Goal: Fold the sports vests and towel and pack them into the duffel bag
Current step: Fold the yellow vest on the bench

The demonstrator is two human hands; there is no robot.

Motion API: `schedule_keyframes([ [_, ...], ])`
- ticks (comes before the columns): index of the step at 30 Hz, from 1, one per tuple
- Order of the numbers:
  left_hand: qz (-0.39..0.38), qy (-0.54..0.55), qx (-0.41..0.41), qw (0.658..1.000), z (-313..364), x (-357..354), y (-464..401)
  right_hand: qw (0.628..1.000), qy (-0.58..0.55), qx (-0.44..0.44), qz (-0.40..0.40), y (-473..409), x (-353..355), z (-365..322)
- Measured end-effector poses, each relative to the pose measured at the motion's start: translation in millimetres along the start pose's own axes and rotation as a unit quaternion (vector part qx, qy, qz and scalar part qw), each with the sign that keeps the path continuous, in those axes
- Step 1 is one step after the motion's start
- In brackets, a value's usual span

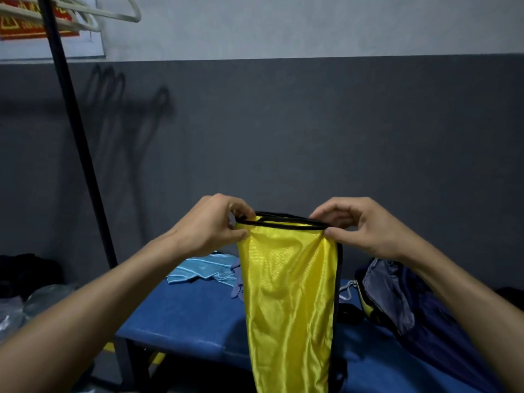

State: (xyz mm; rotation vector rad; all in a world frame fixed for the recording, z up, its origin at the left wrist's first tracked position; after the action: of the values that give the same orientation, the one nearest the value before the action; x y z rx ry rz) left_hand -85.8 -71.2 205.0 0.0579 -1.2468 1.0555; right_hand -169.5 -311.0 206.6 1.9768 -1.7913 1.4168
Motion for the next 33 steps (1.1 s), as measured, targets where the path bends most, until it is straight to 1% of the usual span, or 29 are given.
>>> schedule_keyframes([
  [3,-0.014,0.035,0.014,0.999,-5,-3,-2,1.000,0.005,-0.008,-0.017,2,-6,2],
  [5,-0.003,0.029,0.013,0.999,-9,-1,-3,0.999,0.010,-0.012,-0.030,4,-12,3],
  [8,0.002,-0.010,-0.025,1.000,-8,-2,0,1.000,0.009,-0.010,-0.027,5,-12,4],
  [11,-0.031,-0.027,-0.074,0.996,-7,-14,5,1.000,0.001,-0.008,-0.019,2,-10,2],
  [14,-0.058,-0.043,-0.087,0.994,-12,-31,11,1.000,0.004,-0.004,-0.020,-3,-10,-2],
  [16,-0.049,-0.049,-0.085,0.994,-15,-39,14,1.000,0.005,-0.001,-0.025,-6,-9,-4],
  [19,-0.042,-0.028,-0.079,0.996,-17,-46,17,0.999,0.020,0.004,-0.028,-8,-8,-9],
  [26,-0.070,-0.002,-0.070,0.995,-19,-57,14,0.998,0.048,0.015,-0.039,-7,-11,-17],
  [33,-0.138,0.060,-0.102,0.983,-12,-75,10,0.995,0.050,0.040,-0.071,-5,-24,-31],
])
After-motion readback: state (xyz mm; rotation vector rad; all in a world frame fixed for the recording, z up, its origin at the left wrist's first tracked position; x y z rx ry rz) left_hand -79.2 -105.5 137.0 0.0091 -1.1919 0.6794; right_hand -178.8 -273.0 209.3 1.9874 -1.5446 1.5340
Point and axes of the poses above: each hand's wrist, its own y-axis away from the middle knuckle, its own x-axis out of the back of the hand, z = x × y, the point moved 7 cm from there along -y, towards the middle knuckle, and after that the axes turned 4 degrees about y, right-handed, at the moved point
